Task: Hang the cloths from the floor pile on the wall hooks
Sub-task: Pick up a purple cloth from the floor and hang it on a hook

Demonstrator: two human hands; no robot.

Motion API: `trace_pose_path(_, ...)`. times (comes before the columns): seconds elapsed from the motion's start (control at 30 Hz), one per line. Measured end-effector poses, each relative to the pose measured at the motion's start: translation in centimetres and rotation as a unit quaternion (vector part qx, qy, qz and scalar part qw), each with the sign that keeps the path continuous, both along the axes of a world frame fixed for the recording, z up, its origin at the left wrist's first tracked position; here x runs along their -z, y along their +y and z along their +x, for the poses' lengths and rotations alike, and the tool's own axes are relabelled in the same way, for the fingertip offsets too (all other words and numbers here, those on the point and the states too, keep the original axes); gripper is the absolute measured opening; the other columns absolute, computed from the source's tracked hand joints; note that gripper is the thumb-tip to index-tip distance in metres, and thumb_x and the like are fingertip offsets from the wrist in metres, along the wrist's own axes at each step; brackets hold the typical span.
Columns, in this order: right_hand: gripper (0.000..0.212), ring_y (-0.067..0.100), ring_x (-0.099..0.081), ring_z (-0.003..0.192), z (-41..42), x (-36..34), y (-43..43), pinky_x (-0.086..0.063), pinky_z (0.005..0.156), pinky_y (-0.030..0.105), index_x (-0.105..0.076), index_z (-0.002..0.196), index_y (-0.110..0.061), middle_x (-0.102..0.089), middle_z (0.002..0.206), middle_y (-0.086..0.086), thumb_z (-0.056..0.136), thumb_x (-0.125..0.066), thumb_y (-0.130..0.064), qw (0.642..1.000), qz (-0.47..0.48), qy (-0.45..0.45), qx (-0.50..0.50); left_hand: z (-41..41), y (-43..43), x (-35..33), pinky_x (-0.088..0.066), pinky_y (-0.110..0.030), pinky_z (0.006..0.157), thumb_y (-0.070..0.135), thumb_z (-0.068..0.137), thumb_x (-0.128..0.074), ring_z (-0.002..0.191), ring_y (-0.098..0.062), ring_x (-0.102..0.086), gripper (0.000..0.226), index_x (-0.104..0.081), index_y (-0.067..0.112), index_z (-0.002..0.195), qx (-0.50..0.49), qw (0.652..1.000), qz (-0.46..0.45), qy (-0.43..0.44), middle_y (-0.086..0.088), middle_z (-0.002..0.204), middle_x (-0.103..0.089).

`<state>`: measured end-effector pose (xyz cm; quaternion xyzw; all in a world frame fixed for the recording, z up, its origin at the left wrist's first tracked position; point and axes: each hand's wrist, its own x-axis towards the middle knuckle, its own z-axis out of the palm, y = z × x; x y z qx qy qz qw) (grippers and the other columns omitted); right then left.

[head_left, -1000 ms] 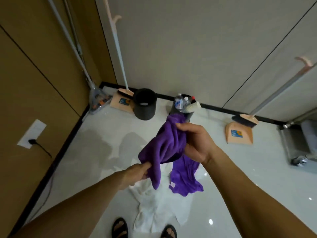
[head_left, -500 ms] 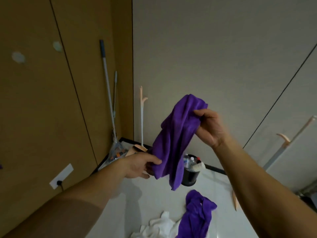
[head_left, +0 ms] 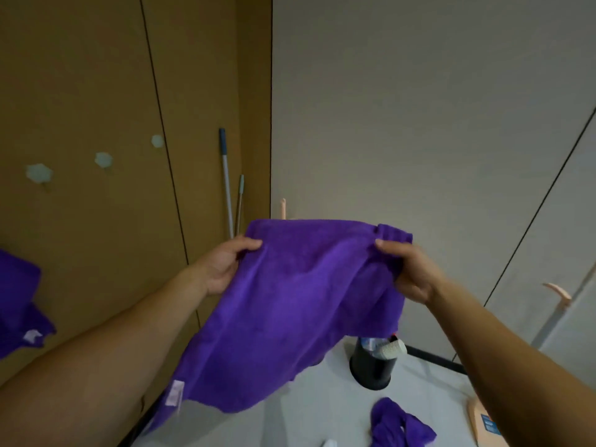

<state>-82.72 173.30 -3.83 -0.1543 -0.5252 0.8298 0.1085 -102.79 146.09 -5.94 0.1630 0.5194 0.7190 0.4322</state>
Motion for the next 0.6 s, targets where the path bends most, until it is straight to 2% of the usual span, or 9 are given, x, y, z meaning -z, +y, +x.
trace_pose_path(0.1,0.013,0.025,-0.069,0.072,0.4,3.9,-1.9,-0.06,0.064,0.04,-0.067,0.099,-0.005,-0.073,0.087,0.014,0.088,-0.061,-0.005,0.979,0.089,-0.176,-0.046,0.3,0.0,0.6,-0.06,-0.035,0.072,0.014,0.077,-0.067,0.077,-0.023,-0.072,0.02,-0.07,0.004,0.095,-0.034,0.998,-0.058,-0.02,-0.013,0.089,-0.073)
trace_pose_path(0.17,0.01,0.017,-0.064,0.053,0.4,4.3,-1.9,-0.054,0.045,0.027,-0.064,0.09,-0.006,-0.07,0.069,0.009,0.093,-0.055,-0.008,0.979,0.071,-0.192,-0.014,0.3,-0.1,0.6,-0.058,-0.03,0.069,0.015,0.09,-0.051,0.065,-0.019,-0.07,0.018,-0.066,0.006,0.085,-0.096,0.991,-0.092,-0.025,-0.009,0.074,-0.071)
trace_pose_path(0.2,0.014,0.015,-0.063,0.05,0.3,3.9,-1.5,-0.051,0.044,0.023,-0.064,0.086,-0.007,-0.069,0.065,0.006,0.094,-0.054,-0.012,0.982,0.063,-0.179,0.008,0.1,-0.3,0.5,-0.057,-0.028,0.064,0.017,0.093,-0.047,0.06,-0.018,-0.069,0.023,-0.064,0.007,0.082,-0.118,0.987,-0.103,-0.022,-0.008,0.068,-0.07)
trace_pose_path(0.27,0.018,0.015,-0.064,0.056,0.1,3.0,-0.8,-0.051,0.051,0.024,-0.066,0.084,-0.009,-0.07,0.068,0.004,0.094,-0.055,-0.019,0.988,0.047,-0.143,0.045,-0.2,-0.8,0.2,-0.057,-0.025,0.058,0.017,0.095,-0.044,0.055,-0.018,-0.067,0.027,-0.063,0.007,0.078,-0.154,0.982,-0.107,-0.018,-0.007,0.062,-0.068)
trace_pose_path(0.37,0.017,0.017,-0.059,0.069,0.2,2.4,-0.5,-0.046,0.063,0.031,-0.068,0.088,-0.01,-0.067,0.078,0.005,0.093,-0.058,-0.021,0.986,0.075,-0.135,0.061,-0.6,-1.5,-0.3,-0.053,-0.031,0.068,0.016,0.095,-0.043,0.065,-0.02,-0.063,0.024,-0.062,0.009,0.082,-0.178,0.971,-0.156,0.024,-0.007,0.069,-0.067)
trace_pose_path(0.43,0.016,0.017,-0.057,0.07,0.2,2.2,-0.6,-0.045,0.065,0.032,-0.069,0.086,-0.009,-0.065,0.078,0.005,0.093,-0.06,-0.019,0.979,0.116,-0.148,0.08,-0.5,-1.9,-0.6,-0.053,-0.028,0.058,0.015,0.094,-0.043,0.064,-0.02,-0.061,0.021,-0.061,0.011,0.083,-0.173,0.959,-0.216,0.054,-0.007,0.072,-0.065)
trace_pose_path(0.5,0.016,0.017,-0.056,0.069,0.0,1.6,-0.8,-0.044,0.064,0.031,-0.068,0.081,-0.009,-0.063,0.075,0.005,0.093,-0.06,-0.016,0.976,0.123,-0.136,0.116,-0.5,-2.6,-1.1,-0.049,-0.02,0.041,0.017,0.094,-0.047,0.048,-0.016,-0.062,0.019,-0.06,0.012,0.081,-0.181,0.942,-0.272,0.072,-0.004,0.058,-0.066)
trace_pose_path(0.53,0.016,0.017,-0.055,0.068,-0.1,1.2,-0.7,-0.044,0.063,0.031,-0.067,0.08,-0.01,-0.063,0.075,0.004,0.093,-0.059,-0.015,0.975,0.119,-0.128,0.135,-0.6,-3.0,-1.4,-0.048,-0.019,0.038,0.018,0.094,-0.05,0.043,-0.015,-0.062,0.018,-0.06,0.013,0.08,-0.186,0.934,-0.294,0.083,-0.002,0.052,-0.065)
trace_pose_path(0.6,0.014,0.017,-0.055,0.069,-0.1,0.6,-0.3,-0.045,0.061,0.03,-0.064,0.081,-0.011,-0.061,0.076,0.004,0.093,-0.059,-0.014,0.971,0.117,-0.118,0.17,-0.9,-3.7,-1.9,-0.05,-0.021,0.042,0.02,0.092,-0.056,0.053,-0.016,-0.064,0.012,-0.062,0.012,0.085,-0.182,0.922,-0.324,0.107,0.0,0.053,-0.068)
